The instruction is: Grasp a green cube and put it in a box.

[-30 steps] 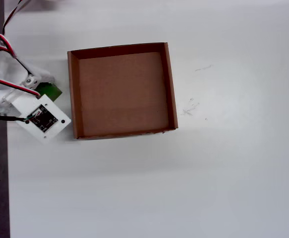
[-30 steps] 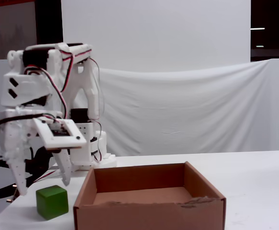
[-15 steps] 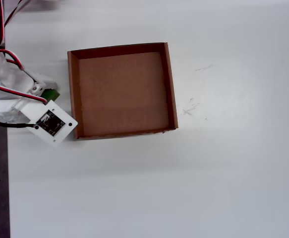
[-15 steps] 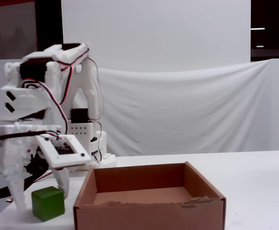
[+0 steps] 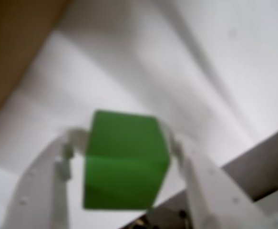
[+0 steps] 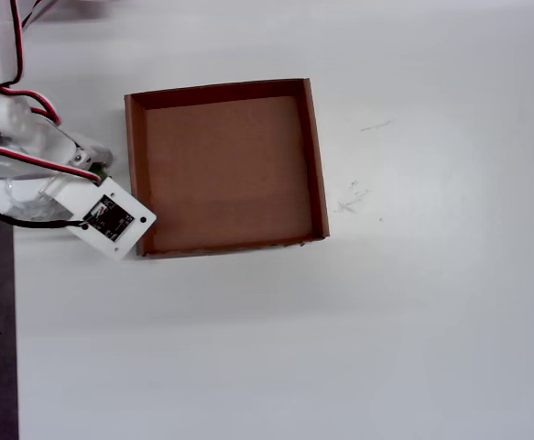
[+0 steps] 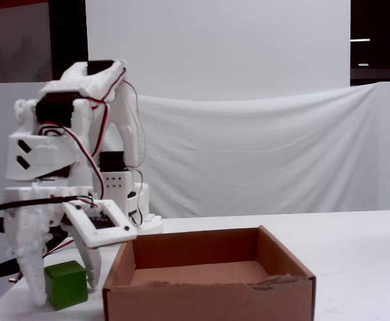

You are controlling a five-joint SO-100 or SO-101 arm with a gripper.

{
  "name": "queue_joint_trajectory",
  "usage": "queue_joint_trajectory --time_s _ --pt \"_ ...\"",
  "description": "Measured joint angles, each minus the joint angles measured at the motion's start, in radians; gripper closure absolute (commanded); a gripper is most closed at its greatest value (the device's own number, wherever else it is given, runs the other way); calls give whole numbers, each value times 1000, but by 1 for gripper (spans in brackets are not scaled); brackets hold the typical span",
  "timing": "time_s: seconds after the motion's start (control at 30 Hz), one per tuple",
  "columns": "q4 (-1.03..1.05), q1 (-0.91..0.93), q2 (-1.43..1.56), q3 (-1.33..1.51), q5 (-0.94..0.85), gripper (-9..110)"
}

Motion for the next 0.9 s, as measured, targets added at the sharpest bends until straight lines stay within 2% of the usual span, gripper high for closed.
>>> queue_joint_trajectory --time_s 0.53,0.9 --pt "-9 0 43 44 -6 86" --pt "44 0 118 46 -11 87"
